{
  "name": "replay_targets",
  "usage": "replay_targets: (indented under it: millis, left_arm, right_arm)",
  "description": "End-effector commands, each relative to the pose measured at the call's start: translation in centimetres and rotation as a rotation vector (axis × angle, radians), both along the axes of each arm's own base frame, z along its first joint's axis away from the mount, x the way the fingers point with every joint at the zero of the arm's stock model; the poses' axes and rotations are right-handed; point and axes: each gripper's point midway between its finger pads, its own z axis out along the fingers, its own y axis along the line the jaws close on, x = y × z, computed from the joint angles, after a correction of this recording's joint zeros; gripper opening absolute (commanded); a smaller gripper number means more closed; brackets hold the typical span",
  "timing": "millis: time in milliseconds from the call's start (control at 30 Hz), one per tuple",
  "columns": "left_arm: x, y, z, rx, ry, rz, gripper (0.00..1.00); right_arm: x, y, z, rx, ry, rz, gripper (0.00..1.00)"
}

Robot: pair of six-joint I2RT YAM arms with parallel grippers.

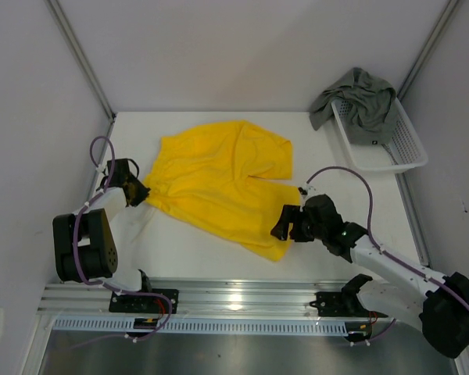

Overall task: Fold and stack the shorts
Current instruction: Flatten the shorts out

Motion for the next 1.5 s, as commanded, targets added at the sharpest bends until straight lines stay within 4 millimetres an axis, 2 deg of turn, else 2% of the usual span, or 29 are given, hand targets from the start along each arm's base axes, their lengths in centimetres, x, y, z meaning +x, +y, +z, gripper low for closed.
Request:
replay_targets:
  millis: [0,200,233,300,433,500,667,700,733,800,833,933,967,1033,1133,1167,1200,1233,1267,1300,1333,1367,1400,1433,1467]
  left_arm:
    - [1.5,-0.6,1.3,-0.041,-0.043,-0.014,0.07]
    - [1.5,-0.7,1.5,-0.050,-0.042,-0.021,0.15]
    - [1.5,-0.8,1.6,-0.051,-0.043,-0.022,0.17]
    - [1.5,-0.7,1.8,-0.044,-0.051,-0.026,0.20]
    - [1.3,-0.8,2.2,-0.036,-0.086,-0.028,0.37]
    - [1.3,-0.8,2.4,-0.036,-0.094,-0.031,0.38]
    - [1.3,-0.9,2.3,-0.041,-0.088,-0.038,0.40]
    - [1.2,-1.0,2.1,-0.043,-0.086,-0.038,0.41]
    - [1.3,-1.0,2.1,-0.046,-0.088,-0.039,0.48]
    - [1.2,-1.3,2.1,-0.059,-0.090,-0.049,0.58]
    - [1.2,-1.4,2.0,-0.062,-0.086,-0.051,0.66]
    - [1.0,-1.2,2.1,-0.053,-0.080,-0.047,0.72]
    - [1.0,-1.2,2.1,-0.052,-0.078,-0.044,0.72]
    - [0.8,-1.2,2.1,-0.049,-0.078,-0.045,0.72]
    - [0.7,-1.3,2.2,-0.054,-0.091,-0.048,0.72]
    - [0.6,-1.5,2.1,-0.056,-0.102,-0.055,0.72]
    - [0.6,-1.8,2.1,-0.069,-0.111,-0.068,0.72]
    - [0.1,-2.1,1.7,-0.078,-0.110,-0.075,0.72]
    - [0.3,-2.3,1.9,-0.082,-0.130,-0.083,0.72]
    - [0.0,-2.5,1.6,-0.089,-0.129,-0.089,0.72]
    - [-0.2,-2.7,1.4,-0.098,-0.129,-0.098,0.72]
    - [-0.2,-2.8,1.5,-0.099,-0.132,-0.102,0.71]
    - [-0.2,-2.8,1.4,-0.098,-0.131,-0.103,0.70]
    - [-0.3,-2.9,1.3,-0.099,-0.126,-0.111,0.68]
    - [-0.4,-2.9,1.3,-0.099,-0.126,-0.112,0.67]
  right_arm:
    - [-1.7,1.2,-0.4,0.032,-0.051,0.058,0.75]
    - [-4.4,1.2,-2.6,-0.044,-0.019,0.066,0.72]
    - [-4.0,0.6,-2.8,-0.074,-0.035,0.012,0.72]
    - [-5.0,1.0,-3.2,-0.094,-0.051,0.031,0.71]
    - [-5.9,1.8,-3.9,-0.097,-0.063,0.042,0.70]
    - [-6.4,2.2,-4.2,-0.104,-0.064,0.047,0.70]
    - [-6.5,2.8,-4.4,-0.111,-0.112,0.054,0.70]
    - [-6.0,3.2,-4.0,-0.099,-0.138,0.048,0.69]
    - [-5.9,3.3,-4.0,-0.102,-0.146,0.049,0.68]
    - [-5.4,3.9,-3.6,-0.100,-0.179,0.062,0.62]
    - [-5.3,4.1,-3.5,-0.098,-0.184,0.070,0.57]
    - [-5.2,4.7,-3.5,-0.112,-0.189,0.091,0.29]
    - [-5.2,4.7,-3.4,-0.116,-0.187,0.092,0.11]
    - [-5.2,4.3,-2.9,-0.125,-0.187,0.085,0.01]
    - [-4.9,3.2,-0.9,-0.115,-0.199,0.049,0.00]
    - [-4.4,2.1,-0.6,-0.129,-0.185,0.016,0.00]
    - [-3.8,1.9,1.3,-0.083,-0.204,-0.009,0.00]
    - [-3.7,1.8,1.9,-0.063,-0.193,0.002,0.00]
    - [-2.5,0.5,2.4,-0.060,-0.180,-0.045,0.00]
    - [-1.9,0.0,3.0,-0.047,-0.170,-0.057,0.00]
    - [-1.1,-0.1,4.5,-0.026,-0.171,-0.066,0.00]
    - [-0.5,-1.0,4.7,-0.024,-0.136,-0.051,0.00]
    - [-0.3,-1.0,4.4,-0.038,-0.089,-0.024,0.00]
    - [0.5,-0.8,6.2,-0.030,-0.090,-0.013,0.00]
    - [-0.1,-1.5,5.5,-0.079,-0.038,0.022,0.00]
